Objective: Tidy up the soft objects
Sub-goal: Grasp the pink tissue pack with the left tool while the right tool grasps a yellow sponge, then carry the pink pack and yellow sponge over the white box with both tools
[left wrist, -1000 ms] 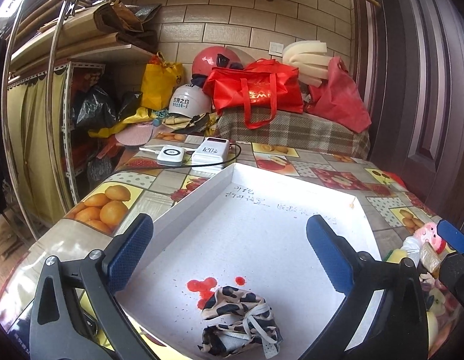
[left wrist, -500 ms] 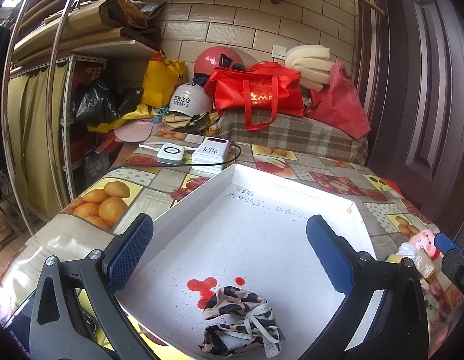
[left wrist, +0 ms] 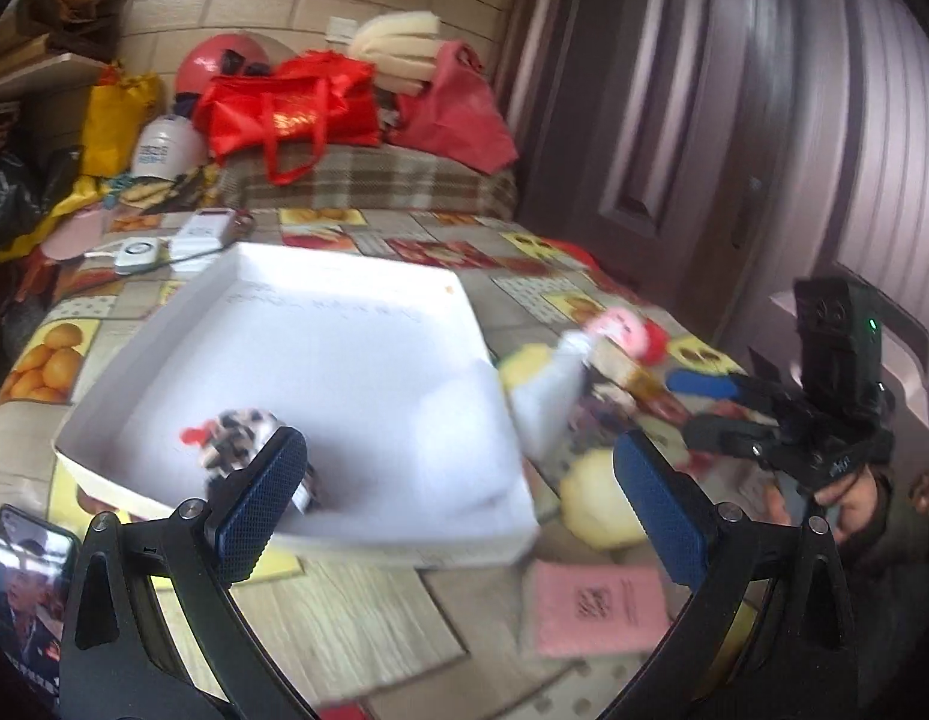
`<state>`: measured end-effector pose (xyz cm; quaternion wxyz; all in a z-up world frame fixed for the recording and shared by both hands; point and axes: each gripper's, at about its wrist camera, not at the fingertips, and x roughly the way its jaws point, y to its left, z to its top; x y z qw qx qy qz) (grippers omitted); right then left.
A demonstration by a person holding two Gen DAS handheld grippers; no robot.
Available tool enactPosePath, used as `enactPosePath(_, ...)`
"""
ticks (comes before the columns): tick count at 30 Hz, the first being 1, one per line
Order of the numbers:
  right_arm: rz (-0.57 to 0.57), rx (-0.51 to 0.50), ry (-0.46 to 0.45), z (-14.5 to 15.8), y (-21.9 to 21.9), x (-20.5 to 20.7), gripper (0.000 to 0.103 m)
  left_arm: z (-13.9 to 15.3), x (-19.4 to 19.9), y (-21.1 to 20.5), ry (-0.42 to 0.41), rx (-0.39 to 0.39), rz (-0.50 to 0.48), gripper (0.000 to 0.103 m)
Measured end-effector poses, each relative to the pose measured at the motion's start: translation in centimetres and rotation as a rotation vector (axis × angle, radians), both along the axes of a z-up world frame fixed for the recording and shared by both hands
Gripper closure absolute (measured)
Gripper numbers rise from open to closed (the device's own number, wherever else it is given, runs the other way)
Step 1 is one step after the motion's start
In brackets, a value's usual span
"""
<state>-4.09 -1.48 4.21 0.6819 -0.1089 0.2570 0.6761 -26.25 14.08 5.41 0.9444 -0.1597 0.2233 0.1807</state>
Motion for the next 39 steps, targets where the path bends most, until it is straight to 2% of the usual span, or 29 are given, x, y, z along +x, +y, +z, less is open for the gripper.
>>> enactPosePath(2, 0.035, -0.020, -0.048, 0.0, -0.7, -1.0, 0.000, -0.9, 0.5, -1.9, 0.092, -0.002, -0.062, 0.000)
enactPosePath(6, 0.091, -0.086, -0.159, -0.7, -0.3, -3.3, 0.000, -3.2, 1.9, -4.5, 0.261, -0.016, -0.126, 0.000)
enactPosePath(8, 0.128, -0.120, -0.220, -1.2, 0.2, -4.6, 0.000, -4.1, 2.6, -5.4, 0.294, -0.031, -0.153, 0.000)
enactPosePath(12, 0.138, -0.189, -0.310, -2.0, 1.7, -5.8, 0.004, -4.6, 3.7, -5.7, 0.310, -0.074, -0.157, 0.000)
enactPosePath(17, 0.137, -0.256, -0.308, -2.8, 3.2, -5.1, 0.015, -5.3, 5.7, -6.2, 0.374, -0.087, -0.177, 0.000)
enactPosePath(20, 0.165, -0.305, -0.318, -3.6, 3.8, -5.5, 0.016, -5.5, 6.9, -6.9, 0.430, -0.038, -0.175, 0.000)
enactPosePath(23, 0.172, -0.330, -0.317, -3.9, 4.0, -5.5, 0.017, -5.5, 7.4, -7.0, 0.444, -0.026, -0.173, 0.000)
enactPosePath(24, 0.174, -0.328, -0.313, -3.8, 3.9, -5.5, 0.026, -5.6, 7.4, -6.8, 0.443, -0.027, -0.171, 0.000)
enactPosePath(25, 0.175, -0.330, -0.310, -3.8, 3.9, -5.4, 0.039, -5.6, 7.3, -6.8, 0.441, -0.025, -0.170, 0.006)
enactPosePath(26, 0.177, -0.340, -0.307, -4.0, 4.0, -5.4, 0.039, -5.5, 7.3, -6.8, 0.440, -0.011, -0.169, 0.012)
enactPosePath(27, 0.179, -0.338, -0.303, -3.9, 3.9, -5.3, 0.041, -5.4, 7.2, -7.0, 0.447, 0.019, -0.165, 0.026)
enactPosePath(30, 0.189, -0.323, -0.295, -3.6, 3.6, -5.4, 0.045, -5.5, 6.8, -7.0, 0.440, 0.026, -0.176, 0.026)
enactPosePath(34, 0.179, -0.292, -0.280, -3.1, 3.0, -5.3, 0.044, -5.6, 6.3, -7.1, 0.438, 0.029, -0.178, 0.026)
enactPosePath(39, 0.186, -0.355, -0.292, -4.1, 3.9, -5.7, 0.030, -5.6, 6.5, -7.1, 0.438, 0.032, -0.175, 0.026)
